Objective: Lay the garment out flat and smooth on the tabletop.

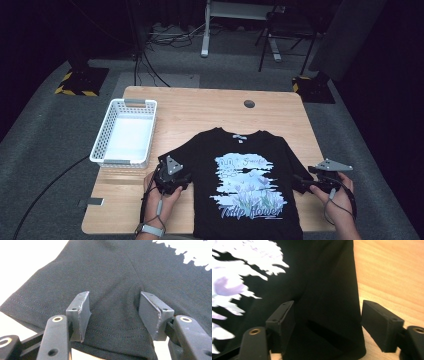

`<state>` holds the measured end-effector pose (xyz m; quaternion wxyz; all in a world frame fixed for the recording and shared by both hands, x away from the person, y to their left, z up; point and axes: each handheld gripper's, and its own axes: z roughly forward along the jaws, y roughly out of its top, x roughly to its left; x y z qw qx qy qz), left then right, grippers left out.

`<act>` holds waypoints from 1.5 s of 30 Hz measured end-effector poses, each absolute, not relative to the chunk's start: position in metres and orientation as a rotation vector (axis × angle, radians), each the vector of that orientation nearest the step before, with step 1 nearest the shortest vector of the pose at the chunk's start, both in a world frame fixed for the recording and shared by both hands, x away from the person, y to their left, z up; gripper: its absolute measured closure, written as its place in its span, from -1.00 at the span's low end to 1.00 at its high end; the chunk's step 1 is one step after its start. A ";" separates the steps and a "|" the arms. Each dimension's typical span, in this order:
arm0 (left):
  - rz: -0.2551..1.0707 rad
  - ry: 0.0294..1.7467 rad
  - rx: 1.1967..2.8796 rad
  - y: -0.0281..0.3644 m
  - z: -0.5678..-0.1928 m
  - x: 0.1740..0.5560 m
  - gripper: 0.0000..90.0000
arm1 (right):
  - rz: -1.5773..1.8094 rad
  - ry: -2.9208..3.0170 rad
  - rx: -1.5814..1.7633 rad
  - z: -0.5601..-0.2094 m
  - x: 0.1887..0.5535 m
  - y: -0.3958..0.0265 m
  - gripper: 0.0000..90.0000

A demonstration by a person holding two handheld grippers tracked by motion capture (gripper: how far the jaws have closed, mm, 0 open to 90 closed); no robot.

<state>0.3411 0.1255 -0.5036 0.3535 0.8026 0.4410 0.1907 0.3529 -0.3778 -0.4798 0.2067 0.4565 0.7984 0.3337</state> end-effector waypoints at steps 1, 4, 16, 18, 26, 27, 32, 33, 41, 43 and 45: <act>0.493 1.140 2.076 0.126 -0.504 0.341 -0.06 | 0.918 2.227 1.280 -0.482 0.354 -0.379 -0.37; 0.494 1.140 2.076 0.126 -0.504 0.341 -0.06 | 0.909 2.215 1.301 -0.485 0.358 -0.383 -0.34; 0.495 1.141 2.076 0.125 -0.504 0.341 -0.06 | 0.899 2.281 1.257 -0.475 0.361 -0.393 0.90; 0.495 1.141 2.076 0.125 -0.504 0.341 -0.06 | 0.901 2.256 1.259 -0.468 0.362 -0.396 0.90; 0.496 1.141 2.075 0.125 -0.503 0.341 -0.06 | 0.897 2.102 1.327 -0.441 0.376 -0.425 0.22; 0.497 1.143 2.074 0.125 -0.504 0.341 -0.06 | 0.864 2.082 1.345 -0.441 0.378 -0.427 0.04; 0.489 1.139 2.076 0.125 -0.503 0.341 -0.22 | 0.898 2.069 1.311 -0.434 0.364 -0.418 -0.18; 0.476 1.142 2.059 0.124 -0.503 0.340 -0.26 | 0.913 2.092 1.284 -0.433 0.360 -0.412 -0.19; 0.494 1.047 2.015 0.109 -0.481 0.319 -0.26 | 0.989 2.244 1.122 -0.435 0.332 -0.369 -0.30; 0.499 1.019 2.024 0.102 -0.476 0.313 -0.29 | 0.998 2.292 1.077 -0.438 0.324 -0.357 -0.35; 0.483 0.990 2.054 0.093 -0.473 0.307 -0.30 | 0.997 2.335 1.055 -0.444 0.318 -0.348 -0.37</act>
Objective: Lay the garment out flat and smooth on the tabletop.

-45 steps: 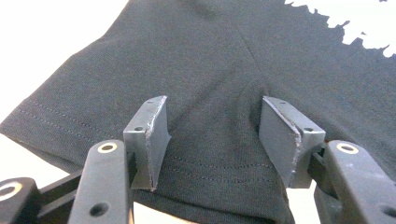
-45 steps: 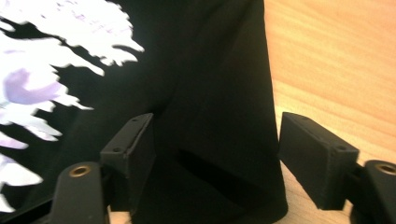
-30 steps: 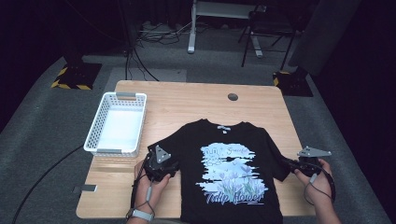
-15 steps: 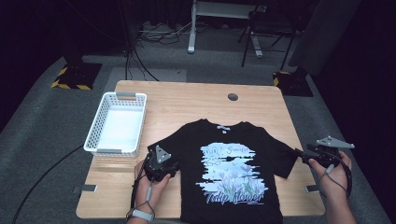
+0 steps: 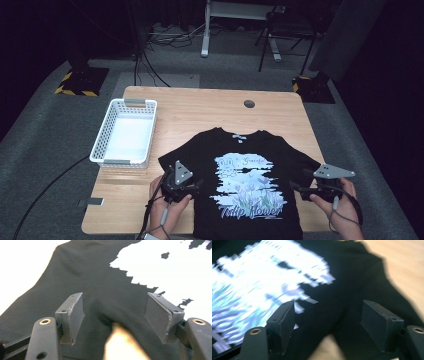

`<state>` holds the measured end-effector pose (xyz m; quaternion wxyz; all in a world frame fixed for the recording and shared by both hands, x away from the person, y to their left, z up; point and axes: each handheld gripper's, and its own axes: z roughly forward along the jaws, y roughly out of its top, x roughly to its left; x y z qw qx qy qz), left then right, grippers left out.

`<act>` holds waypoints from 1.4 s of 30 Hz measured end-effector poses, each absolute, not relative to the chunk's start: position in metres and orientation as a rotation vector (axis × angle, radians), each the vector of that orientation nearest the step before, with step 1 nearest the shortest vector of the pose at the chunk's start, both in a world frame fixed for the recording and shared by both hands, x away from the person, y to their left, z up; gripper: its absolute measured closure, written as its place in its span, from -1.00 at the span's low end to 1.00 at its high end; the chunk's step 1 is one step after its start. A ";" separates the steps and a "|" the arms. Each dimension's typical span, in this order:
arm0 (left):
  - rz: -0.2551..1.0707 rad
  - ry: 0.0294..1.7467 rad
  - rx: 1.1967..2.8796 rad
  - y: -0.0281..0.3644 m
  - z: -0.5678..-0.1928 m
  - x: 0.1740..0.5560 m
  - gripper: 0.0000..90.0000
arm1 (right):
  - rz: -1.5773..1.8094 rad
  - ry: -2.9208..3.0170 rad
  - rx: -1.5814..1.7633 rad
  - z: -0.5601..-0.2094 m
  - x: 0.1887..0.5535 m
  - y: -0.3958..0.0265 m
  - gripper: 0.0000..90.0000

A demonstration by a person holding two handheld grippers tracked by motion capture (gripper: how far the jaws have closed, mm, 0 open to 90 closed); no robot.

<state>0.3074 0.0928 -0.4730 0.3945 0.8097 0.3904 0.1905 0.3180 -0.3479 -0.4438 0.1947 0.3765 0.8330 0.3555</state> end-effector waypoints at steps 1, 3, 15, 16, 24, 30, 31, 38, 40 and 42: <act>0.474 0.976 2.067 0.088 -0.472 0.304 -0.31 | 0.992 2.350 1.047 -0.446 0.316 -0.345 -0.39; 0.472 0.951 2.097 0.076 -0.473 0.297 -0.32 | 0.989 2.382 1.029 -0.452 0.309 -0.336 -0.41; 0.373 0.853 2.209 0.045 -0.504 0.301 -0.44 | 0.972 2.518 0.998 -0.496 0.300 -0.303 -0.52; 0.352 0.854 2.205 0.047 -0.504 0.304 -0.47 | 0.993 2.499 1.013 -0.497 0.302 -0.303 -0.52; 0.362 0.869 2.199 0.054 -0.504 0.333 -0.48 | 0.989 2.471 1.043 -0.498 0.323 -0.300 -0.54; 0.369 0.897 2.192 0.056 -0.504 0.355 -0.48 | 1.009 2.437 1.061 -0.500 0.343 -0.297 -0.55; 0.374 0.899 2.189 0.057 -0.504 0.359 -0.48 | 1.014 2.430 1.066 -0.500 0.347 -0.296 -0.55; 0.384 0.915 2.186 0.061 -0.503 0.381 -0.48 | 1.023 2.402 1.082 -0.501 0.368 -0.291 -0.55; 0.381 0.918 2.183 0.061 -0.503 0.387 -0.48 | 1.023 2.398 1.088 -0.502 0.373 -0.289 -0.55; 0.387 0.926 2.181 0.063 -0.503 0.396 -0.48 | 1.028 2.393 1.088 -0.502 0.379 -0.289 -0.55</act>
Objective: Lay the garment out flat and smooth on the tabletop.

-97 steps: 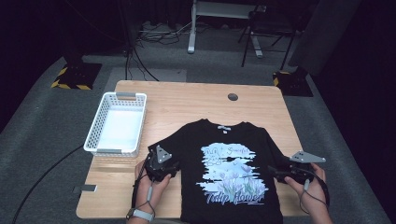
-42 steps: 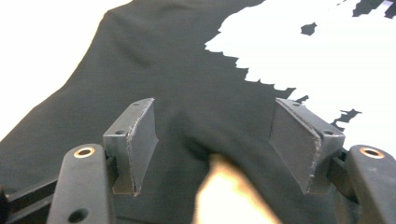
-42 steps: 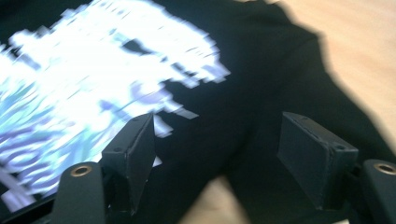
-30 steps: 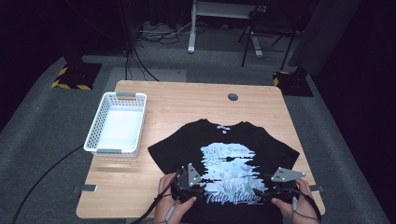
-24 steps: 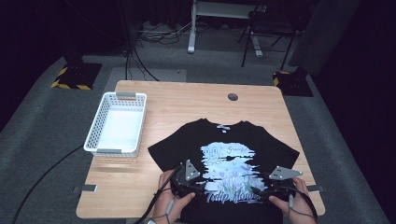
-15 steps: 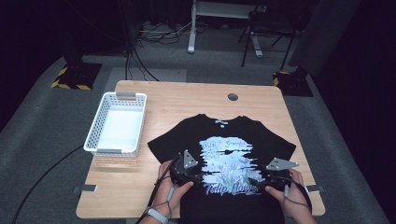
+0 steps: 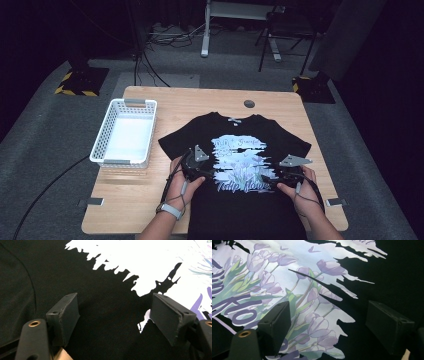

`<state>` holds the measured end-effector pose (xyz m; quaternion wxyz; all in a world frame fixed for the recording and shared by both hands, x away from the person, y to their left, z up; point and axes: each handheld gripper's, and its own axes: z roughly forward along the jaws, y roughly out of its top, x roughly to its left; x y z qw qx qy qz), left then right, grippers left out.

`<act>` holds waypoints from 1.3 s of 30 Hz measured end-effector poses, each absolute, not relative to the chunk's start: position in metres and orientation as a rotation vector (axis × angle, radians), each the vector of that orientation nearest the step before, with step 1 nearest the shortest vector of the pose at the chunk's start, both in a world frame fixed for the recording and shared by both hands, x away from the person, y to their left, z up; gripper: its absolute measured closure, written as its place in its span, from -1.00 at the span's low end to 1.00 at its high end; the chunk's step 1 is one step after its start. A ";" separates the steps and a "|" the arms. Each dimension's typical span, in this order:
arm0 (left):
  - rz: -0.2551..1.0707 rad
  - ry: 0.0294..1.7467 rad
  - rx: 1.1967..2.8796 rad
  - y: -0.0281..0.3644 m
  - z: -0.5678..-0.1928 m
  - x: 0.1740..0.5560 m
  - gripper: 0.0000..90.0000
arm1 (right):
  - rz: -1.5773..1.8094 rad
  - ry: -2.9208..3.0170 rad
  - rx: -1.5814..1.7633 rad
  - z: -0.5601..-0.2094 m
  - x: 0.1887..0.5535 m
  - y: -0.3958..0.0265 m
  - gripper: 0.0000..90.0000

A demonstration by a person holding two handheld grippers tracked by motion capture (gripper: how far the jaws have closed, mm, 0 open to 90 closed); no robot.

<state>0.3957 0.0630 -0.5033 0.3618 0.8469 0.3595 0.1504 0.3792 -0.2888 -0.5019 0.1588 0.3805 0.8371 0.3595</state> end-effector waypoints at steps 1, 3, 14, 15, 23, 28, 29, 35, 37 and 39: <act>0.389 0.932 2.180 0.064 -0.503 0.398 -0.48 | 1.036 2.383 1.087 -0.503 0.382 -0.289 -0.55; 0.390 0.940 2.176 0.065 -0.503 0.407 -0.48 | 1.048 2.371 1.092 -0.504 0.387 -0.289 -0.55; 0.386 1.007 2.181 0.063 -0.497 0.422 -0.38 | 0.993 2.397 1.131 -0.498 0.413 -0.285 -0.56; 0.382 1.024 2.187 0.063 -0.493 0.417 -0.34 | 0.985 2.403 1.133 -0.495 0.409 -0.284 -0.57; 0.392 0.964 2.232 0.049 -0.497 0.377 -0.34 | 0.988 2.431 1.079 -0.499 0.385 -0.288 -0.63; 0.402 0.955 2.165 0.057 -0.503 0.393 -0.37 | 0.989 2.413 1.094 -0.500 0.396 -0.285 -0.66; 0.403 0.962 2.163 0.058 -0.503 0.398 -0.37 | 0.999 2.404 1.097 -0.501 0.400 -0.284 -0.67; 0.406 0.971 2.160 0.065 -0.503 0.424 -0.39 | 1.012 2.387 1.099 -0.502 0.428 -0.278 -0.69; 0.409 0.974 2.159 0.065 -0.503 0.426 -0.39 | 1.008 2.389 1.102 -0.502 0.436 -0.277 -0.69; 0.409 0.975 2.159 0.065 -0.503 0.426 -0.39 | 1.000 2.394 1.105 -0.501 0.439 -0.276 -0.69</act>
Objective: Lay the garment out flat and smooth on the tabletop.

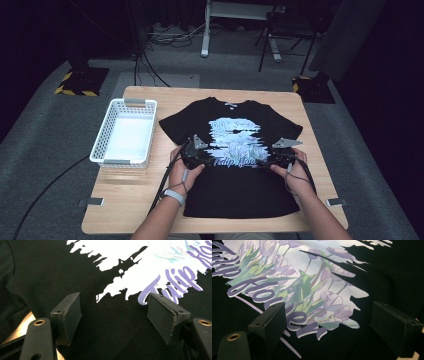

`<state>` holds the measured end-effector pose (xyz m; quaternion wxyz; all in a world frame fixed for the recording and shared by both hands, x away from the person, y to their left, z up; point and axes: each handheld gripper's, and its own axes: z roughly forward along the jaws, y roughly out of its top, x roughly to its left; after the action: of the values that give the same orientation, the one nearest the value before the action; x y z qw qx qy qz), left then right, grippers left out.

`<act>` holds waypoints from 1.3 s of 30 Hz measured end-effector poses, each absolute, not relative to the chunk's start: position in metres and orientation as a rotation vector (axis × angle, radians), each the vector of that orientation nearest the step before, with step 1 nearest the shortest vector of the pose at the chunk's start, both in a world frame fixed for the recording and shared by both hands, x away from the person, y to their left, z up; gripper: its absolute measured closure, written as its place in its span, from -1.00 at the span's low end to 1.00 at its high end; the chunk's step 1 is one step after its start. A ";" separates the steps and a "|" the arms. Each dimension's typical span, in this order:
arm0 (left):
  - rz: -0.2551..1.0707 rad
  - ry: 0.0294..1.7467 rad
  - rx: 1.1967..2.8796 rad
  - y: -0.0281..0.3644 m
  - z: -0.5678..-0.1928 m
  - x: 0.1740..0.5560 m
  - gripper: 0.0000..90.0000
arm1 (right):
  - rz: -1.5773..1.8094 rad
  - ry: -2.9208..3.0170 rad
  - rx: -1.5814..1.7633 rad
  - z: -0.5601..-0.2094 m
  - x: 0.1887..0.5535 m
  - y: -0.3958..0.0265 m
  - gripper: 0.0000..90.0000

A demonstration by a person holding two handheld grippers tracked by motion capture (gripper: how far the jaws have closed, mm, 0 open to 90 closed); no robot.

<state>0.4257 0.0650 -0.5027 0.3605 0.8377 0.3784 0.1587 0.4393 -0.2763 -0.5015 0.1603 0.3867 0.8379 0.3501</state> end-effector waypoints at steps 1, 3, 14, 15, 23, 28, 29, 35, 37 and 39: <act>0.409 0.973 2.159 0.065 -0.503 0.424 -0.39 | 0.992 2.397 1.104 -0.501 0.439 -0.276 -0.69; 0.412 0.966 2.162 0.064 -0.503 0.421 -0.39 | 0.994 2.399 1.102 -0.501 0.437 -0.276 -0.68; 0.395 0.977 2.191 0.070 -0.489 0.399 -0.45 | 0.987 2.414 1.067 -0.485 0.416 -0.279 -0.65; 0.409 0.963 2.193 0.070 -0.485 0.395 -0.46 | 0.995 2.413 1.056 -0.480 0.414 -0.279 -0.65; 0.467 0.924 2.128 0.085 -0.456 0.370 -0.51 | 1.031 2.396 0.986 -0.446 0.404 -0.280 -0.67; 0.512 0.914 2.142 0.095 -0.449 0.359 -0.53 | 1.052 2.379 0.983 -0.437 0.399 -0.285 -0.67; 0.523 0.917 2.145 0.097 -0.448 0.358 -0.53 | 1.057 2.376 0.983 -0.435 0.398 -0.286 -0.67; 0.542 0.928 2.131 0.113 -0.442 0.350 -0.56 | 1.058 2.353 0.980 -0.428 0.391 -0.293 -0.69; 0.550 0.931 2.129 0.117 -0.440 0.347 -0.56 | 1.061 2.348 0.980 -0.425 0.389 -0.296 -0.69; 0.560 0.933 2.129 0.121 -0.439 0.344 -0.56 | 1.063 2.347 0.984 -0.424 0.387 -0.299 -0.69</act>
<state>0.3444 0.1208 -0.4388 0.3667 0.8283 0.3632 0.2180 0.3873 -0.2986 -0.4236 0.1908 0.3504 0.8353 0.3783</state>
